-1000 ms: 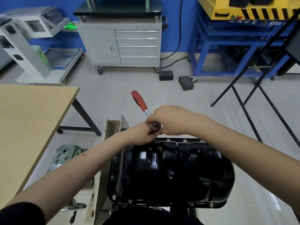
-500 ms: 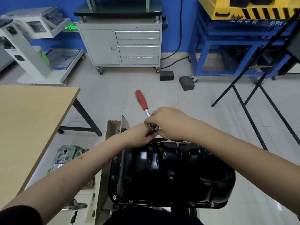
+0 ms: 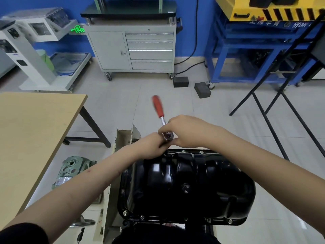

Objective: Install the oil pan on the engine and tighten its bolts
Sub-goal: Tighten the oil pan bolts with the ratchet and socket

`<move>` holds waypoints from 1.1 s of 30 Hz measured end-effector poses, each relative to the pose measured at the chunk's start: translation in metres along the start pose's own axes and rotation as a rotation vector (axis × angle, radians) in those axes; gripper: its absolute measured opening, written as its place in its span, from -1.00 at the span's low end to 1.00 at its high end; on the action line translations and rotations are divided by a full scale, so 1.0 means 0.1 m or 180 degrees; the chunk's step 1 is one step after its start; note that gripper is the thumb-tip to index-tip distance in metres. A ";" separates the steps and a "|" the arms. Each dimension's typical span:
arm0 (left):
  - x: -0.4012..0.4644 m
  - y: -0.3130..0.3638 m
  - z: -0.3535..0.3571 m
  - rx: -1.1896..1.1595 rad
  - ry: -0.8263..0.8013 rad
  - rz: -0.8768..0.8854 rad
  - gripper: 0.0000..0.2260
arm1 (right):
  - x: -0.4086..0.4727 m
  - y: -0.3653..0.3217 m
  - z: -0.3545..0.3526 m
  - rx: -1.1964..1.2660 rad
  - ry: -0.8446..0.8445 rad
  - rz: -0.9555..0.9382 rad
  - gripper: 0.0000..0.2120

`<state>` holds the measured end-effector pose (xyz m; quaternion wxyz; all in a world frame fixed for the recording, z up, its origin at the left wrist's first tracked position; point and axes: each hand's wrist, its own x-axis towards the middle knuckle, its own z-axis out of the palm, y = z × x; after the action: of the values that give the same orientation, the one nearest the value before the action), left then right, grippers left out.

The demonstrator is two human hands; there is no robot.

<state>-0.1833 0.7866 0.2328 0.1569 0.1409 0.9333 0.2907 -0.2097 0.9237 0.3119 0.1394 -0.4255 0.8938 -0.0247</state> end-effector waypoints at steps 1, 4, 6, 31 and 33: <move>0.00 0.02 0.01 -0.0034 0.0009 0.0067 -0.83 | -0.01 0.01 -0.01 0.0021 -0.0068 -0.0069 -0.74; 0.01 0.03 0.03 0.0014 -0.0015 0.0102 -0.84 | 0.02 0.01 0.02 -0.0075 0.0019 -0.0014 -0.80; 0.01 0.01 0.03 0.0058 0.0065 -0.0069 -0.72 | 0.03 0.00 0.04 -0.0255 0.0188 0.0176 -0.75; -0.01 0.09 0.03 0.0242 0.0081 -0.0075 -0.75 | -0.03 -0.01 0.07 -0.0246 0.0211 0.0423 -0.72; 0.02 0.08 0.02 0.0225 -0.0011 -0.0120 -0.76 | -0.01 -0.01 0.09 -0.0296 0.0213 0.0389 -0.67</move>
<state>-0.1827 0.7944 0.2355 0.1589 0.1292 0.9452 0.2543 -0.2057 0.9245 0.3042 0.0908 -0.3752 0.9224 0.0113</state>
